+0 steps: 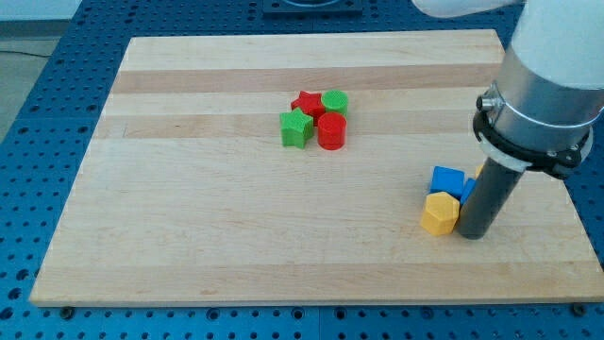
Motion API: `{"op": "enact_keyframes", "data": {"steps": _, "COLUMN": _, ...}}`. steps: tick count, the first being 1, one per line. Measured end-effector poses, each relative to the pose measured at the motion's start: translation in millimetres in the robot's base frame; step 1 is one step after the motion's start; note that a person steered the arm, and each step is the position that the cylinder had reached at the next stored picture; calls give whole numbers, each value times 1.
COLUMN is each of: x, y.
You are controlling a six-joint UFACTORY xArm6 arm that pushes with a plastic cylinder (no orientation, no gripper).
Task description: Separate the yellow heart and the blue triangle
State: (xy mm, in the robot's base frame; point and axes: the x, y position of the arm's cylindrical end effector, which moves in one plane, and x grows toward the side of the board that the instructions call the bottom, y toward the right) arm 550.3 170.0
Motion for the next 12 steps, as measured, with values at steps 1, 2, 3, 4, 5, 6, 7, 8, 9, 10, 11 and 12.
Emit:
{"op": "enact_keyframes", "data": {"steps": 1, "x": -24, "y": -1}}
{"op": "enact_keyframes", "data": {"steps": 2, "x": -61, "y": -3}}
{"op": "enact_keyframes", "data": {"steps": 3, "x": -87, "y": -7}}
{"op": "enact_keyframes", "data": {"steps": 4, "x": -85, "y": 4}}
{"op": "enact_keyframes", "data": {"steps": 5, "x": -36, "y": -14}}
{"op": "enact_keyframes", "data": {"steps": 6, "x": 4, "y": 15}}
{"op": "enact_keyframes", "data": {"steps": 7, "x": 2, "y": 48}}
{"op": "enact_keyframes", "data": {"steps": 8, "x": -9, "y": 123}}
{"op": "enact_keyframes", "data": {"steps": 9, "x": -79, "y": 136}}
{"op": "enact_keyframes", "data": {"steps": 10, "x": -135, "y": 109}}
{"op": "enact_keyframes", "data": {"steps": 11, "x": -113, "y": 101}}
{"op": "enact_keyframes", "data": {"steps": 12, "x": -68, "y": 87}}
